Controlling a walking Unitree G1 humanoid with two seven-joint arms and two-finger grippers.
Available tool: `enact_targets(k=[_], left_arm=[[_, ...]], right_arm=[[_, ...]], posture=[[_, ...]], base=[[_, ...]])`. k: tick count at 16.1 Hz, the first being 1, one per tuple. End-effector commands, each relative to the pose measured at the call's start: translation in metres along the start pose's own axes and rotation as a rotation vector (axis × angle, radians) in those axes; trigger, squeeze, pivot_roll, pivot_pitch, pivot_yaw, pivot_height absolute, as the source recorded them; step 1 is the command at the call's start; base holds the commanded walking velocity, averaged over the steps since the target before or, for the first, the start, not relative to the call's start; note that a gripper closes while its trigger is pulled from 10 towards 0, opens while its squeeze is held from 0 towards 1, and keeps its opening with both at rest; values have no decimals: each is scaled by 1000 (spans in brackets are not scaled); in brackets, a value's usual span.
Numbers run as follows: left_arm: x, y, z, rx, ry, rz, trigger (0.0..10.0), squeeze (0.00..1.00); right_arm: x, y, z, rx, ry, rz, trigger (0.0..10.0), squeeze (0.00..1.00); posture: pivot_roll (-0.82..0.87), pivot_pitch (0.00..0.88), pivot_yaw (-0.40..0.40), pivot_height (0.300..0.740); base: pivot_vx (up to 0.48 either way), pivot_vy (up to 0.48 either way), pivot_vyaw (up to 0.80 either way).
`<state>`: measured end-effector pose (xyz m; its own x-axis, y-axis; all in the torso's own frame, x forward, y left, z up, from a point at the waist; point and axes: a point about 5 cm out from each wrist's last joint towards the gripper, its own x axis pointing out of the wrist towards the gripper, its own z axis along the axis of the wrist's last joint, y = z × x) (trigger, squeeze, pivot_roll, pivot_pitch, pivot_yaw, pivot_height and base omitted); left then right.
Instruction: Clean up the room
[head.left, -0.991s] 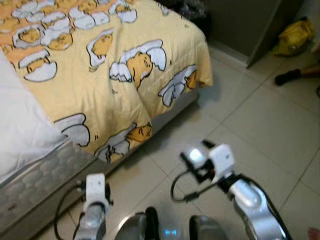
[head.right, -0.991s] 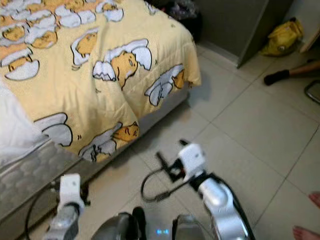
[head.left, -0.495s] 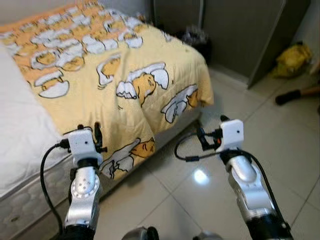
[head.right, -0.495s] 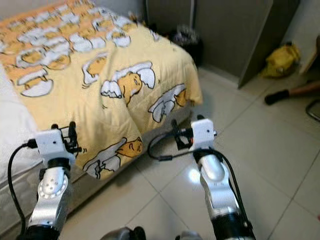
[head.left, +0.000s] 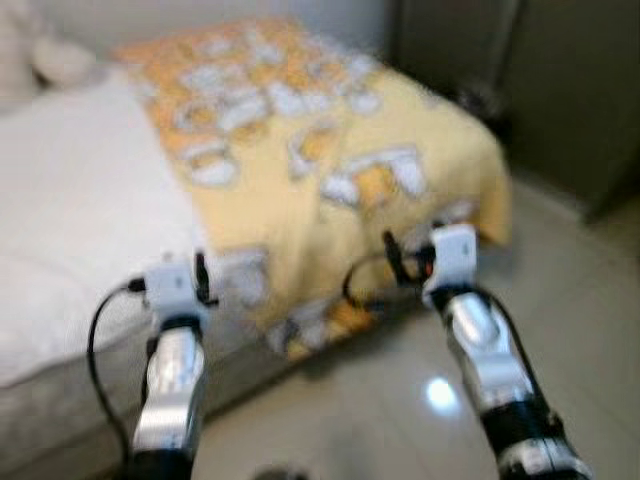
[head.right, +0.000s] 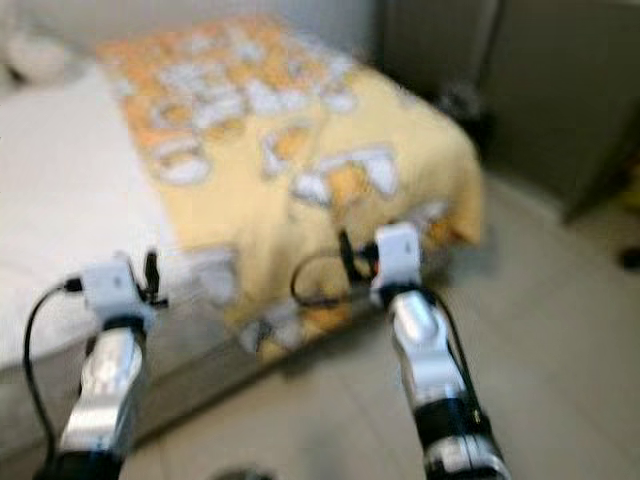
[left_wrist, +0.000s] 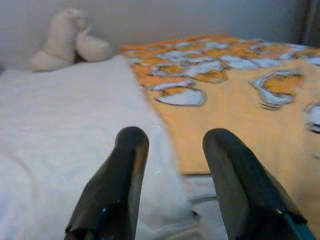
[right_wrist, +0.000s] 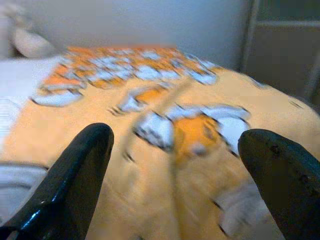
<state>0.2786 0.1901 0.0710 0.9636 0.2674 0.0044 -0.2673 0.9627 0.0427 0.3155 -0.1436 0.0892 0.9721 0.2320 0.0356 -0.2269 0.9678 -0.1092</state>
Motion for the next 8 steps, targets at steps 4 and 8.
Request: enact_targets(k=[4,8], left_arm=[[2,1,-1,17,33,36,10000,0],[4,0,-2,68,40,-4,10000,0]], right_arm=[[7,2,-2,-12,6,25,10000,0],[10,4,-2,-8,1,40,10000,0]], posture=[[-90,0,114,740],[-82,0,110,740]], base=[[465,0,620],[0,0,573]])
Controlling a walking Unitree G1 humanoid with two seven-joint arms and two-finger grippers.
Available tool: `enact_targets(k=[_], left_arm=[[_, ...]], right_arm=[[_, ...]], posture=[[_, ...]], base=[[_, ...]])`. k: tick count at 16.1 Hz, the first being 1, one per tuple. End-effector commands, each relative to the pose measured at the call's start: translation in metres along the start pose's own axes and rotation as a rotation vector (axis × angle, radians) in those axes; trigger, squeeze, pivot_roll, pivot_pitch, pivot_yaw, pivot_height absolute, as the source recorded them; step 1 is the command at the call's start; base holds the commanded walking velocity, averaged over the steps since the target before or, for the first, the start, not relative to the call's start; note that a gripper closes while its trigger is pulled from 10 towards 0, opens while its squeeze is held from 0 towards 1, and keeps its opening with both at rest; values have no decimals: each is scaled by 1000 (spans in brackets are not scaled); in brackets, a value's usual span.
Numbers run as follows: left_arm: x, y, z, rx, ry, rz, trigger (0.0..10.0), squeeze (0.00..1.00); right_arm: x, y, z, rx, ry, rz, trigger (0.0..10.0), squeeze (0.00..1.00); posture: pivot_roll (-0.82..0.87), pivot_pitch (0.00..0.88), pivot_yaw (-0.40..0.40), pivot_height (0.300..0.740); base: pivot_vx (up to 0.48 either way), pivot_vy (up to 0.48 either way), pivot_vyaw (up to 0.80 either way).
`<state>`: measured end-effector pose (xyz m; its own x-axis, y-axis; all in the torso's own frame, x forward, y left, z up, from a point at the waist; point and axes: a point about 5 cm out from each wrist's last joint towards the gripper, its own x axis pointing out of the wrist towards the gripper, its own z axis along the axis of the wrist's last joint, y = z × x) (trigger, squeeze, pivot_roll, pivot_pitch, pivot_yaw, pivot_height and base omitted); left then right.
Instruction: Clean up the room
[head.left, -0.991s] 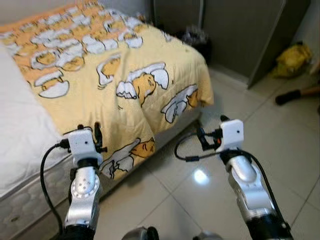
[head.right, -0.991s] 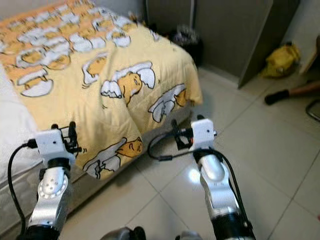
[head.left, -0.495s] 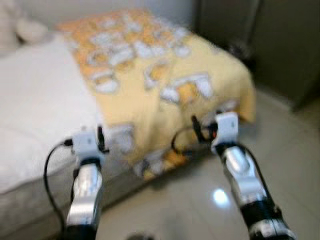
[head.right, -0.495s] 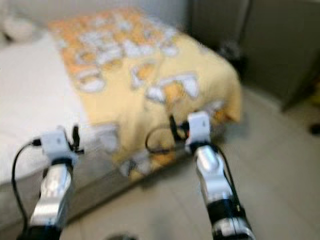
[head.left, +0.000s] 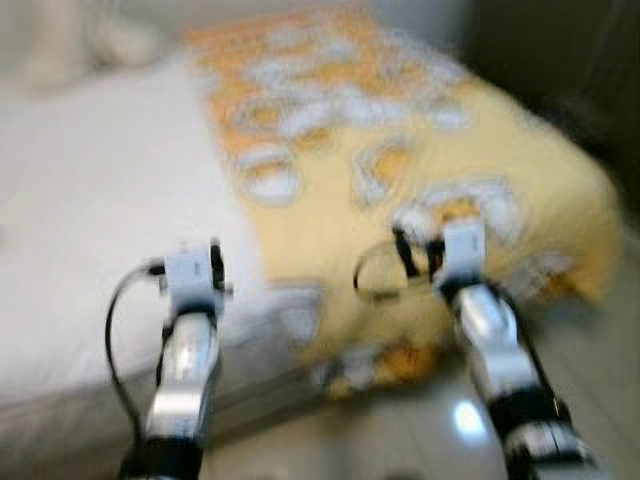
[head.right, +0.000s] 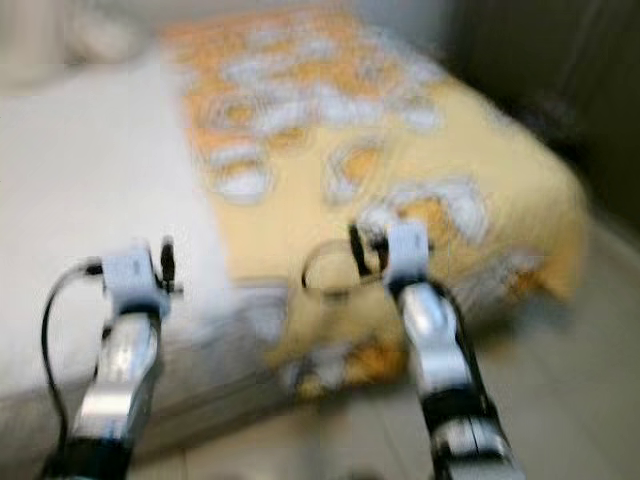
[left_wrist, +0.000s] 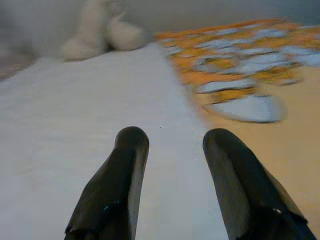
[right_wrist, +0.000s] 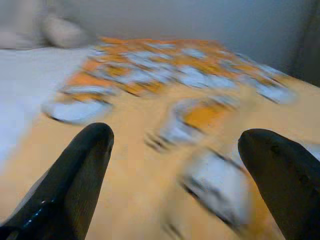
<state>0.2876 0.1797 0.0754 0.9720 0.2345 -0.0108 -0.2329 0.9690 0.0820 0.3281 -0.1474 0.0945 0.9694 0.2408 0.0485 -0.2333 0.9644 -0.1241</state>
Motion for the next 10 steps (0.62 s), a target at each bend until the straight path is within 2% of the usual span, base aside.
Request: enact_targets(k=[1,6,10], left_arm=[[-3,13,-7,43,28,31,10000,0],[-5,10,-8,55,29,34,10000,0],[1,4,-8,58,39,-41,10000,0]], right_arm=[[-2,11,-7,8,15,34,10000,0],[-2,9,-9,2,14,20,10000,0],[-5,3,-12,-25,21,-39,10000,0]], posture=[[-80,0,110,740],[-80,0,109,740],[-84,0,111,740]], base=[[0,0,569],[0,-439,569],[0,0,0]])
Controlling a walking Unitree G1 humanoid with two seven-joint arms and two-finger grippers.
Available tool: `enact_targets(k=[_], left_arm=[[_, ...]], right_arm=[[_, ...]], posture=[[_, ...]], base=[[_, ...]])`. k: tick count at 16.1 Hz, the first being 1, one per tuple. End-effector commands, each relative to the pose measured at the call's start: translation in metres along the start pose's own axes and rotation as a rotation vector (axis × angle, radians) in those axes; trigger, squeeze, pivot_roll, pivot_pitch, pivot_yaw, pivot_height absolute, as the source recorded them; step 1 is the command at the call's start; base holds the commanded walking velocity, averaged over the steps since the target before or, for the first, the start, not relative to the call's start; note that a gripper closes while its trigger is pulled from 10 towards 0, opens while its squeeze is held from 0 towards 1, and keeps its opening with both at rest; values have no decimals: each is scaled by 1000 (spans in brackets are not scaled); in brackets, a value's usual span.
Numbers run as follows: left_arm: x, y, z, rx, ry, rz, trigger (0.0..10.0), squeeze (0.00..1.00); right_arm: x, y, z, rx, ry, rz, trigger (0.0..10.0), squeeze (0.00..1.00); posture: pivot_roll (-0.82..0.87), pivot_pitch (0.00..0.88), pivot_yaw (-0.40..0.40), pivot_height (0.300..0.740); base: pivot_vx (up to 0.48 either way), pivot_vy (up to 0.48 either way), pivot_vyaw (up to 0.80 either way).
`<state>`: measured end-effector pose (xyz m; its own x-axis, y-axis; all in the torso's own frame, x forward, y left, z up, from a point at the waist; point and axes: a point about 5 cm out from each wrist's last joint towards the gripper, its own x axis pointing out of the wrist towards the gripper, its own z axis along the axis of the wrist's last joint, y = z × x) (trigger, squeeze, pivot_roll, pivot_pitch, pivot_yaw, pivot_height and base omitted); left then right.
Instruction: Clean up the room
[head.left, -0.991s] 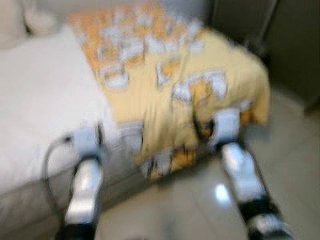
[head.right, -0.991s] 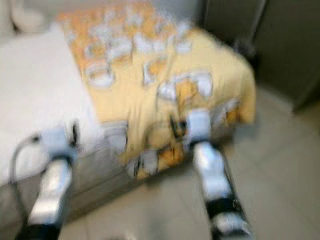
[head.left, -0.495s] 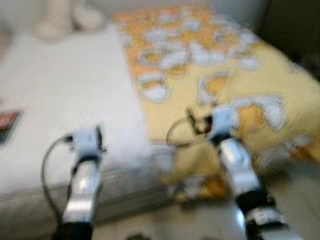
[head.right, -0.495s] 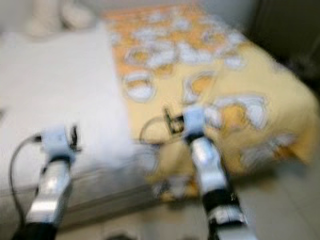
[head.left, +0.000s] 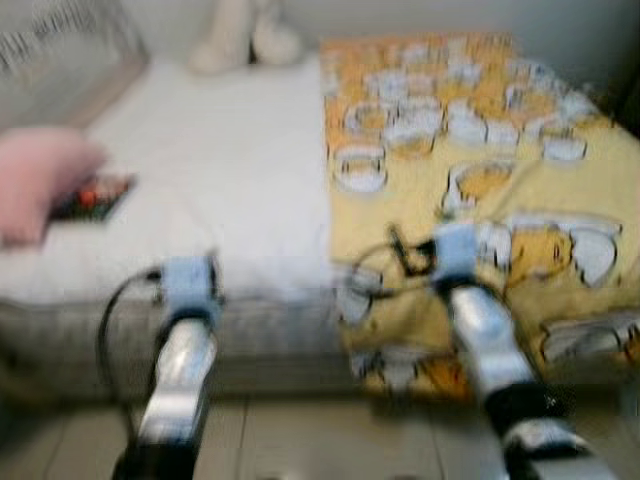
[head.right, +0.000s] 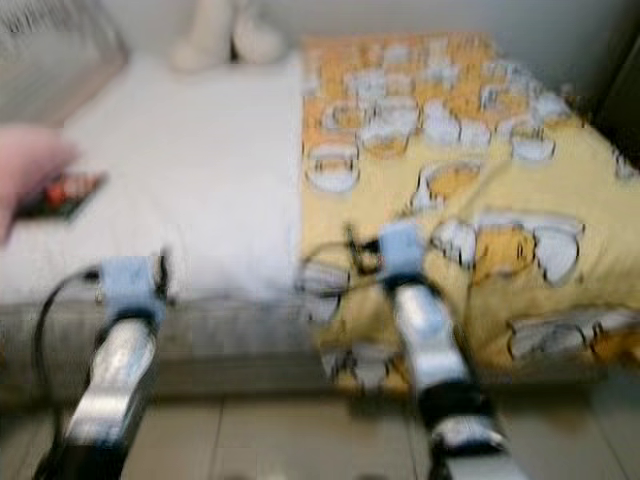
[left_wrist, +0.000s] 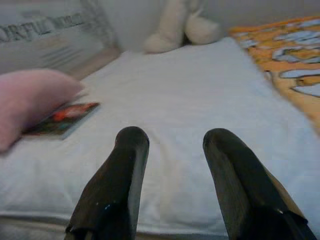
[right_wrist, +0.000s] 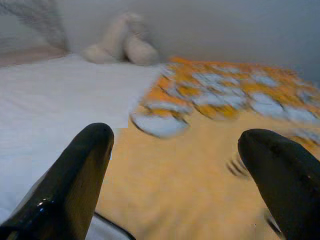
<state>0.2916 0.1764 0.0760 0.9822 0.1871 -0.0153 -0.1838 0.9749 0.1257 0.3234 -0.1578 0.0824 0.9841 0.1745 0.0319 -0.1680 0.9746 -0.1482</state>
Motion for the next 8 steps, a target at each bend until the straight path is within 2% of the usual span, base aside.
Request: enact_targets(k=[1,2,8], left_arm=[[-1,6,-9,19,39,-19,10000,0],[1,5,-7,-7,25,-53,10000,0],[4,3,-8,2,22,-112,10000,0]], right_arm=[[1,11,-1,6,5,24,10000,0],[0,12,-3,6,9,21,10000,0],[-2,12,-3,5,2,11,10000,0]], posture=[[-85,0,112,740],[-89,0,116,740],[-97,0,125,740]], base=[[0,0,0],[0,-319,0],[274,-390,0]])
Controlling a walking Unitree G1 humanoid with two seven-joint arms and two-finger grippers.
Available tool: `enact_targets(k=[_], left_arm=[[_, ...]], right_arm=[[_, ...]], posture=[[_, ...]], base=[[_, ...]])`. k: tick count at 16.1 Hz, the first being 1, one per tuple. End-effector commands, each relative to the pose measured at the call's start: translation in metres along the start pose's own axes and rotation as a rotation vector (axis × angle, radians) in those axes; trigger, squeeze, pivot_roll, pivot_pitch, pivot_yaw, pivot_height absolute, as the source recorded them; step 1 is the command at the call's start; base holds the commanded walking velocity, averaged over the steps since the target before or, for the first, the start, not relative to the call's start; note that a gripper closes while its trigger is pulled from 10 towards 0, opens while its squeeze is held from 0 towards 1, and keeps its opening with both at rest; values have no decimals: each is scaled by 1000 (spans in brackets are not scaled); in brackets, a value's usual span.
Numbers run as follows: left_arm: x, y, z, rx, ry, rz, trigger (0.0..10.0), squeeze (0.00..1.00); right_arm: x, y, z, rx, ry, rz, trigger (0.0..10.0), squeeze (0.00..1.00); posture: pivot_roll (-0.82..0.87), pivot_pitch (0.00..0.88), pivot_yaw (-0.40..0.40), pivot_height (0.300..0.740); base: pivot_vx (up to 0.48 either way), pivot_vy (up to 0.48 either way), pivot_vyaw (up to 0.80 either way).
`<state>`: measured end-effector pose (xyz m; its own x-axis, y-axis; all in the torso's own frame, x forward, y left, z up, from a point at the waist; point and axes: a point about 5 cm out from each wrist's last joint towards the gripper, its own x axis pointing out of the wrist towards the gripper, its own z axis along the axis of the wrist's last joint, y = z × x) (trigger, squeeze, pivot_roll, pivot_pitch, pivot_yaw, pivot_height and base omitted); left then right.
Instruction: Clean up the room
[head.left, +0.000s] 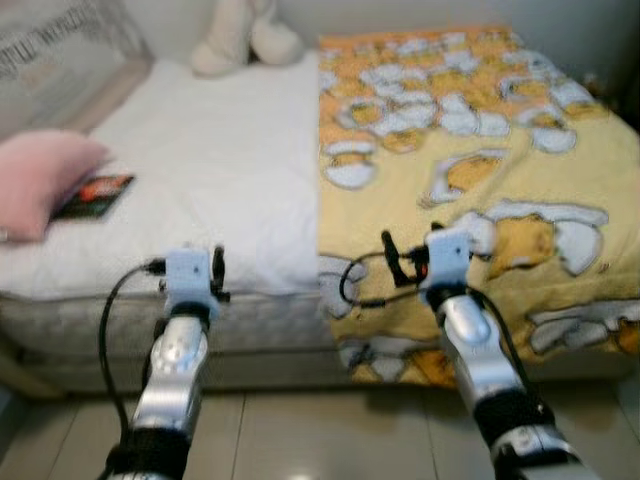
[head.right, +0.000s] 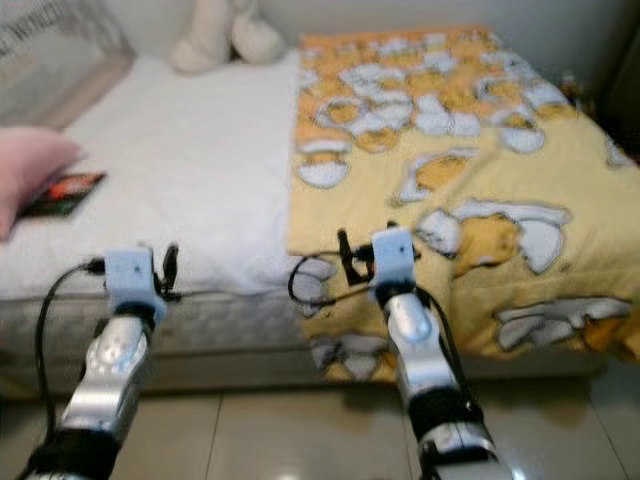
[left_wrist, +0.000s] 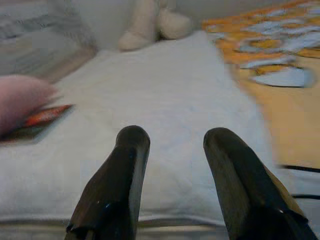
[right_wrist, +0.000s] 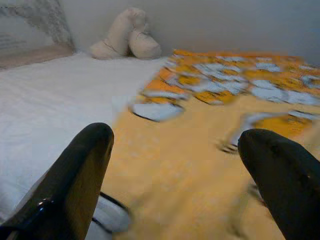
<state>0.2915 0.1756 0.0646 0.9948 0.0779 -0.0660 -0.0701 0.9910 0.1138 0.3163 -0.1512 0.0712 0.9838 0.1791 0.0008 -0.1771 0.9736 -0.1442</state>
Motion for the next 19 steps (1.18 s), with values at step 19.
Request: enact_targets(k=[19], left_arm=[[-19,-14,4,16,-83,-165,10000,0]], right_arm=[[42,-1,26,49,26,82,10000,0]], posture=[[-54,0,107,740]], base=[[43,-62,75]])
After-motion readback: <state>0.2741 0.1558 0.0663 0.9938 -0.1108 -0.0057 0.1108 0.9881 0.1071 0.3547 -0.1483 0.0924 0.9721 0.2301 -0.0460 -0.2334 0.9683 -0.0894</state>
